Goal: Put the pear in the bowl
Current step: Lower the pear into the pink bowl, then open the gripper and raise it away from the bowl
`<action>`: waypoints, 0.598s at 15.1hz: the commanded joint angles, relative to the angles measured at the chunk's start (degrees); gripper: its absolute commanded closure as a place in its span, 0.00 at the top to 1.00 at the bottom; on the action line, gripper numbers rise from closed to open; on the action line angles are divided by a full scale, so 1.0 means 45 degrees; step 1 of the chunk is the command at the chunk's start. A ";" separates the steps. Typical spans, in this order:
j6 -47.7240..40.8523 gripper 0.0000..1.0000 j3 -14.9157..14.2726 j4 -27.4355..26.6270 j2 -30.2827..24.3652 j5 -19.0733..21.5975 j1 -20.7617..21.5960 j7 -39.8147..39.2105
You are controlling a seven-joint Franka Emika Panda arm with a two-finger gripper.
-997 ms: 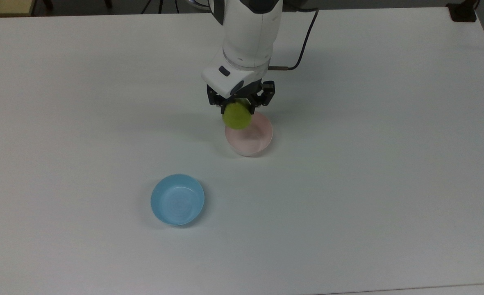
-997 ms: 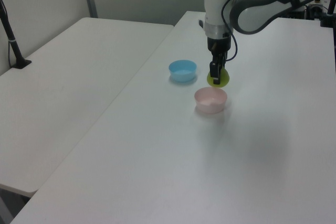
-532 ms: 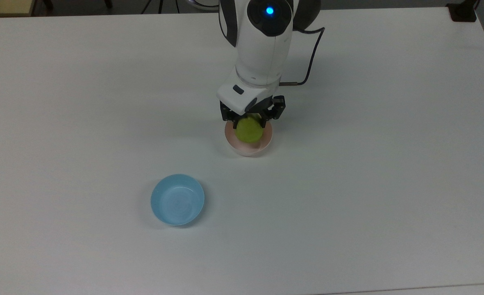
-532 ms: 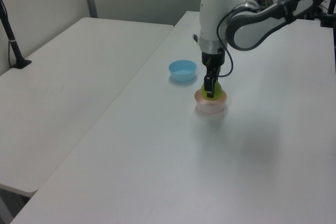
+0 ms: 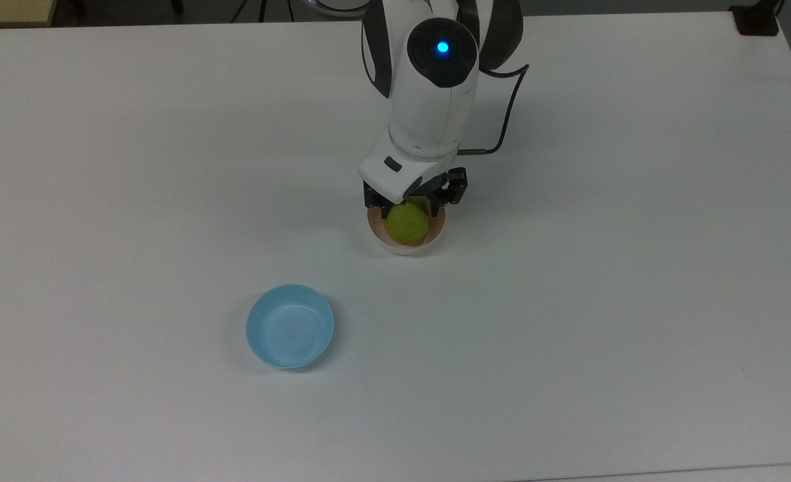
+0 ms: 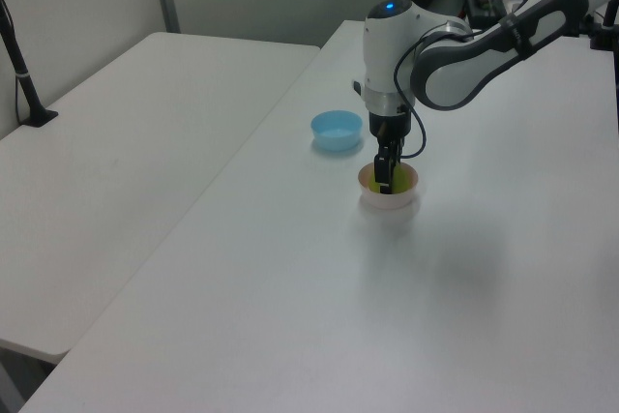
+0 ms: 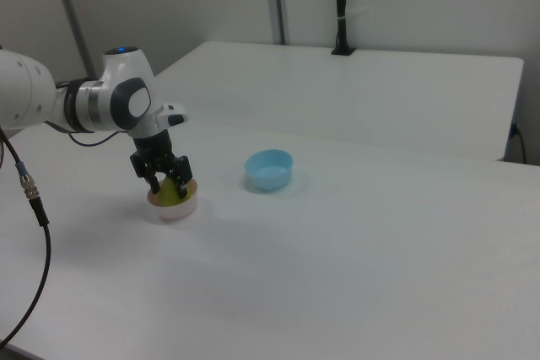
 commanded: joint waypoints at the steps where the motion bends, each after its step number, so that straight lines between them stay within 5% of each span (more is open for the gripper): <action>1: 0.0038 1.00 0.0008 0.0135 -0.0330 -0.0040 -0.0066 0.0248; 9: -0.3474 1.00 -0.0128 0.0994 -0.2301 -0.0118 -0.0086 0.0072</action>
